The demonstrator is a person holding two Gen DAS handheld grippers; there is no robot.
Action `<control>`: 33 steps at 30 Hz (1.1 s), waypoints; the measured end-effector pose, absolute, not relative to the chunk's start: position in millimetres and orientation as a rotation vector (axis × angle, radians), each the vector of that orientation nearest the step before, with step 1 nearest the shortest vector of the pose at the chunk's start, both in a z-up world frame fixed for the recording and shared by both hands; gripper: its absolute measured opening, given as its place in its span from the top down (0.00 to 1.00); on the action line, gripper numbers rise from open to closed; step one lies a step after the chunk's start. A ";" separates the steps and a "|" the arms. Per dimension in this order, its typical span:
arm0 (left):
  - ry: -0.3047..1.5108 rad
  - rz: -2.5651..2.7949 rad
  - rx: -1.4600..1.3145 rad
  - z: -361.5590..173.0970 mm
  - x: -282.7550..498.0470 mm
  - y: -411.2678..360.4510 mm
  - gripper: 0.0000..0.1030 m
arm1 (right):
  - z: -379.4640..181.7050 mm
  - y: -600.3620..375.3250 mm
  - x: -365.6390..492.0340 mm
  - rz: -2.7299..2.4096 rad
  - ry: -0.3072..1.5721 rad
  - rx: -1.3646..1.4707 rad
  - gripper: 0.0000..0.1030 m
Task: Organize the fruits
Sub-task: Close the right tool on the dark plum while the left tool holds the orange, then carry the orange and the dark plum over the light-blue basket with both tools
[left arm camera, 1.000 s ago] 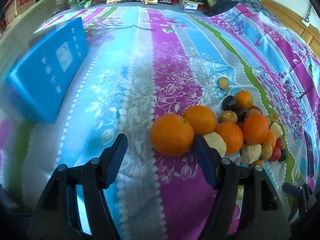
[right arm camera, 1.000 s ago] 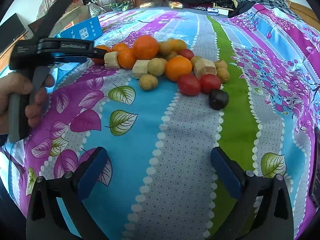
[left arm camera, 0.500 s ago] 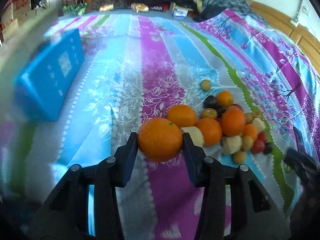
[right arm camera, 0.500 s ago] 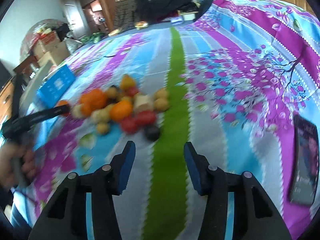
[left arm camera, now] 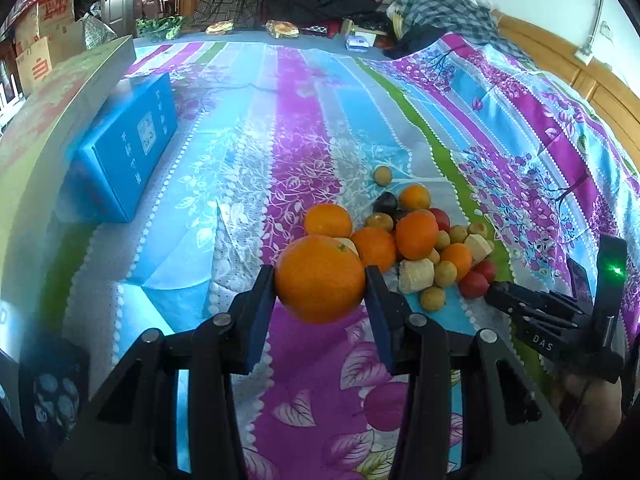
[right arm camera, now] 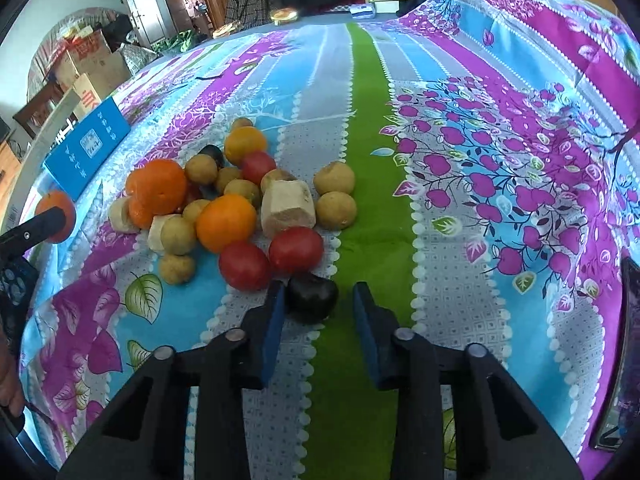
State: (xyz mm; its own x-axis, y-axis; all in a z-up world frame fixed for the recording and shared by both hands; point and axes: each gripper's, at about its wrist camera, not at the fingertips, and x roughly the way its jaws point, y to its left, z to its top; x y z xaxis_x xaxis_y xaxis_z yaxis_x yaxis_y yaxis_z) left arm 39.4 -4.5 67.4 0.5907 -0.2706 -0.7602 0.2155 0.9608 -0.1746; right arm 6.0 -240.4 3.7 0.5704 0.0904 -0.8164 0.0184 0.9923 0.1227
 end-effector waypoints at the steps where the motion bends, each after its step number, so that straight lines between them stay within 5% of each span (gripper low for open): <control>1: 0.892 -0.280 -0.060 67.5 37.7 -6.9 0.56 | 3.8 -240.4 5.0 0.042 0.961 0.123 0.72; 9: 0.866 -0.289 -0.063 82.4 26.3 -6.9 0.56 | 18.4 -242.8 -11.4 0.021 0.904 0.157 0.73; 33: 0.667 -0.094 -0.072 205.4 -41.3 97.4 0.56 | 177.3 -95.4 -40.4 0.264 0.730 0.100 0.73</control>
State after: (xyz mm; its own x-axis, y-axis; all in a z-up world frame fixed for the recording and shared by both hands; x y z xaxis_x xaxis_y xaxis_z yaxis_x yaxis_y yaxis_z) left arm -41.3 97.4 205.4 0.7818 -0.1104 -0.6136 0.0642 0.9932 -0.0969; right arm -40.4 -95.4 177.3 0.7139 0.2727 -0.6450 -0.2035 0.9621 0.1815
